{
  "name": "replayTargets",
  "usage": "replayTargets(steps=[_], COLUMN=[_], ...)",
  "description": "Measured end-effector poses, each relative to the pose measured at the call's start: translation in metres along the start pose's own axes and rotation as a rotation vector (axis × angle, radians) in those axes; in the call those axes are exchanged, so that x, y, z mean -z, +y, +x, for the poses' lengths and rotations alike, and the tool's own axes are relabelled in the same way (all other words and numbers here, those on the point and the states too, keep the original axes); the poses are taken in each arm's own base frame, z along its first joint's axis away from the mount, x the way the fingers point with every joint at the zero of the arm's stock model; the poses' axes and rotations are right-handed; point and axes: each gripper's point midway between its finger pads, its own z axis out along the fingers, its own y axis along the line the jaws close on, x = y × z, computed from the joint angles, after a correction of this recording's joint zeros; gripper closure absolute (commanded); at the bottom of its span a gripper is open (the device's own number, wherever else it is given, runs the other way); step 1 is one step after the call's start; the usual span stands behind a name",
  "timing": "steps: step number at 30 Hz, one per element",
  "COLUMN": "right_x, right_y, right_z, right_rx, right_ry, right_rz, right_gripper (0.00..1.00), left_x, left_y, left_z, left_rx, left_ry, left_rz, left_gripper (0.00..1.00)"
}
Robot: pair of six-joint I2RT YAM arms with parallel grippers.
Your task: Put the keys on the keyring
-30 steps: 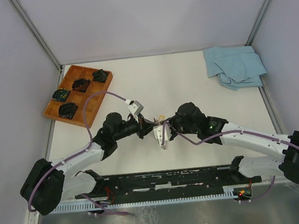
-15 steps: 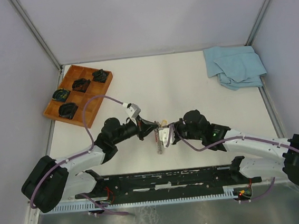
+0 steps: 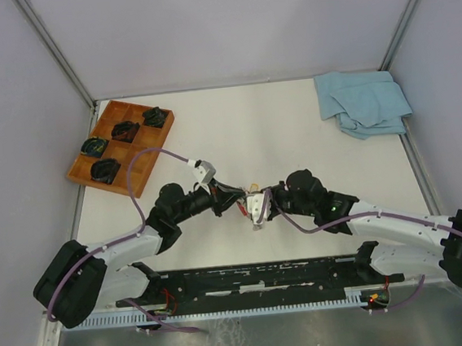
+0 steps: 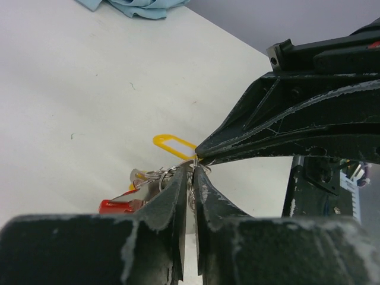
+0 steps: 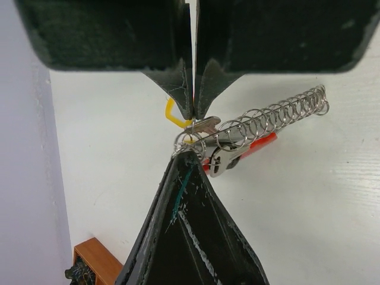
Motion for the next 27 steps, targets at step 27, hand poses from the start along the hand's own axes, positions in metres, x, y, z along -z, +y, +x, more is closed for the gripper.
replayTargets(steps=[27], right_x=[0.012], right_y=[-0.010], right_z=[-0.003], right_rx=[0.203], right_ry=[0.122], right_rz=[-0.151], right_gripper=[0.99], left_x=[-0.015], left_y=[-0.007], left_z=[0.005], left_rx=[-0.056], left_ry=[0.159], left_rz=[0.094], left_gripper=[0.62])
